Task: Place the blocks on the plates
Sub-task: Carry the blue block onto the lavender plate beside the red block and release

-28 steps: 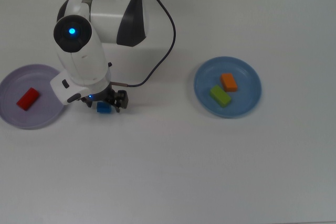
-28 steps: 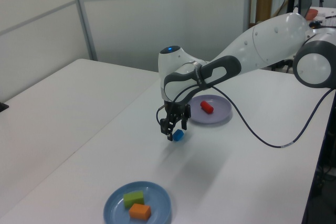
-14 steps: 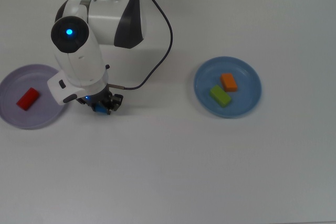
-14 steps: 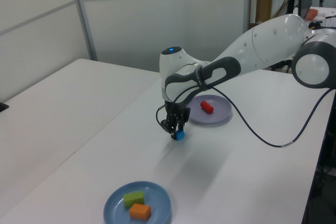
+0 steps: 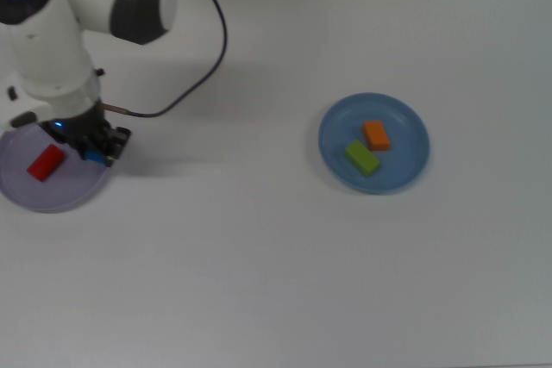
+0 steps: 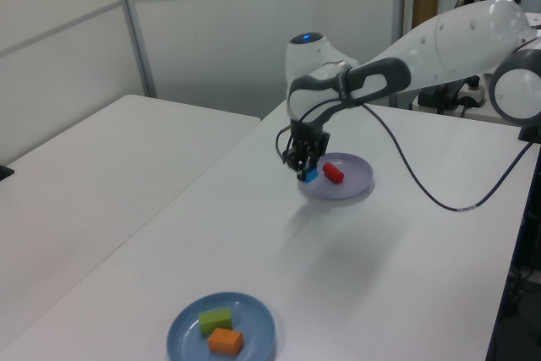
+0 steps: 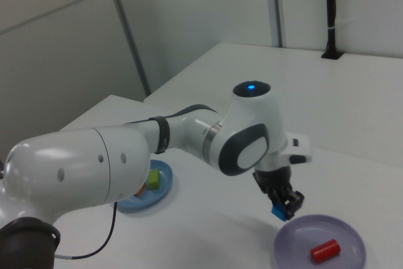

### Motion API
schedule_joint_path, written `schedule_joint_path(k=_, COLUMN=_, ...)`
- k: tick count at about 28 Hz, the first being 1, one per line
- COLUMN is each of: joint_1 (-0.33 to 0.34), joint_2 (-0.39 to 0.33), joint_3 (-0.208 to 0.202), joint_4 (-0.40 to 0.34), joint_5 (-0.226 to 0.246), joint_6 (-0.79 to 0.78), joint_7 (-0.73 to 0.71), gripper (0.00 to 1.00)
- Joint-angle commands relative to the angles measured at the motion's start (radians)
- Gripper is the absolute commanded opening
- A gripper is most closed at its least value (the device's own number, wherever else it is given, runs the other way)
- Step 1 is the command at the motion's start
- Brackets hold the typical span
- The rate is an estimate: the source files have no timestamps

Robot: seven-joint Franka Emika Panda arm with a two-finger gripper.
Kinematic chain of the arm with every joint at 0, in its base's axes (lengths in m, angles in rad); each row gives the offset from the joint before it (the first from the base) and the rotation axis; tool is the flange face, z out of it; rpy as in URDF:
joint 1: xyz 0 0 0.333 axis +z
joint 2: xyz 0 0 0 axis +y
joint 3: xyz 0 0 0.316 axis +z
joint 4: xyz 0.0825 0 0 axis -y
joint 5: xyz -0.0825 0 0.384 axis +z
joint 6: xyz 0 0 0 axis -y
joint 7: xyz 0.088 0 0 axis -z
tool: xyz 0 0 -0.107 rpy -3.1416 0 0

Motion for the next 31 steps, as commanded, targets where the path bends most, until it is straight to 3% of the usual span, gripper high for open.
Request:
schedule_joint_path(k=1, joint_1=-0.054, joint_2=-0.003, joint_3=-0.004, joint_4=0.004, joint_5=0.000, joint_6=-0.022, joint_7=-0.072, gripper=0.00)
schedule_joint_path(k=10, joint_1=-0.072, joint_2=-0.003, joint_3=-0.033, joint_4=-0.013, joint_5=-0.002, joint_6=-0.026, joint_7=-0.130, gripper=0.00)
schedule_joint_path(k=13, joint_1=-0.071, joint_2=0.000, joint_3=-0.033, joint_4=-0.018, joint_5=-0.002, joint_6=-0.026, joint_7=-0.128, gripper=0.09)
schedule_joint_path(k=19, joint_1=-0.062, joint_2=0.016, joint_3=-0.033, joint_4=-0.025, joint_5=-0.003, joint_6=-0.025, joint_7=-0.127, gripper=0.13)
schedule_joint_path(k=21, joint_1=-0.059, joint_2=0.025, joint_3=-0.033, joint_4=-0.029, joint_5=-0.009, joint_6=-0.025, joint_7=-0.125, gripper=0.21)
schedule_joint_path(k=24, joint_1=-0.059, joint_2=0.028, joint_3=-0.033, joint_4=-0.029, joint_5=-0.009, joint_6=-0.022, joint_7=-0.122, gripper=0.25)
schedule_joint_path(k=31, joint_1=-0.057, joint_2=0.032, joint_3=-0.033, joint_4=-0.026, joint_5=-0.009, joint_6=-0.019, joint_7=-0.121, gripper=0.71)
